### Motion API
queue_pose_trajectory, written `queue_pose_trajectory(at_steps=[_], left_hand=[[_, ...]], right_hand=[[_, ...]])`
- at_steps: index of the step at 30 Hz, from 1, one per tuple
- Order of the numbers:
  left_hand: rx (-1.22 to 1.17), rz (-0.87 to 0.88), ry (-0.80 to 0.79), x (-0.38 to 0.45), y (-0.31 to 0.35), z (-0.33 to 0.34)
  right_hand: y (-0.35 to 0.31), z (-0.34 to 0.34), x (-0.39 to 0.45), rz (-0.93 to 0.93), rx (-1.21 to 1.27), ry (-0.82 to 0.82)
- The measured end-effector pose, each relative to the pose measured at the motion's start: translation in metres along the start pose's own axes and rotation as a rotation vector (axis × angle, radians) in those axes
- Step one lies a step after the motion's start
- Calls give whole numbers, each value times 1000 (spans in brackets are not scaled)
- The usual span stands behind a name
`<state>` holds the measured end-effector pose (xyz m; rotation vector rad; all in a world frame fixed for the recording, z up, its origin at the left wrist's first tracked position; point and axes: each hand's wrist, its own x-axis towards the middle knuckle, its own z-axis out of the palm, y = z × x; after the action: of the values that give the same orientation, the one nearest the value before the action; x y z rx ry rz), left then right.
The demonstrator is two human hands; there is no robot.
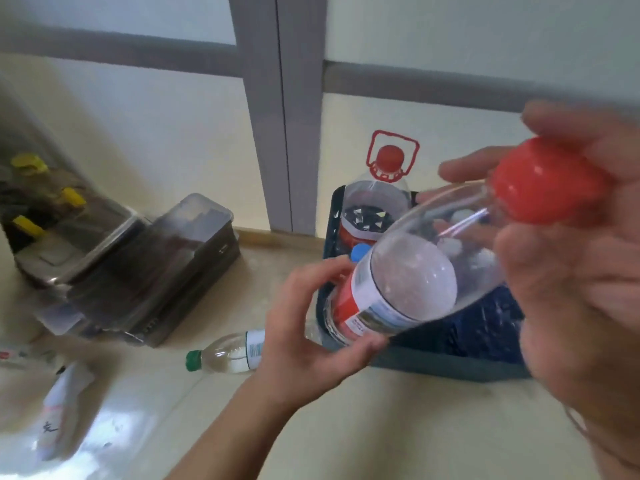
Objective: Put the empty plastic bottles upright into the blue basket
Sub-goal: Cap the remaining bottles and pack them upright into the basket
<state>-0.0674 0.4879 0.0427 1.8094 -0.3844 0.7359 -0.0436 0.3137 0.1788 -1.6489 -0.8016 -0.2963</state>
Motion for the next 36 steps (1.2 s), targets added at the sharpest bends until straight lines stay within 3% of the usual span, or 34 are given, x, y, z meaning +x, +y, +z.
queue_pose_trajectory(at_steps=[4,6,8,15,23,31,33,35,36], left_hand=[[39,-97,-161,7,-20,3],[140,-189,-269,1,-34,4],[271,-214,-344,-6,-46,1],[218,-189,-345,-41,-68,-26],[849,-432,-677,-99,-135,-116],[926,-519,-702,-101,-149,-149],[909,-550,-738,-96,-144,-153],[841,-632,-750,-93,-139,-159],[788,-673,-722,-93,-135,-162]], right_hand=[[18,0,-6,79,-249,-70],[35,2,-12,145,-507,-132],[52,7,-19,185,-613,-151],[105,35,-44,368,-487,-265],[118,48,-51,398,-576,-427],[111,55,-46,482,-705,-521],[103,59,-42,335,-777,-385],[91,69,-37,23,-719,-195],[86,77,-36,-94,-664,-175]])
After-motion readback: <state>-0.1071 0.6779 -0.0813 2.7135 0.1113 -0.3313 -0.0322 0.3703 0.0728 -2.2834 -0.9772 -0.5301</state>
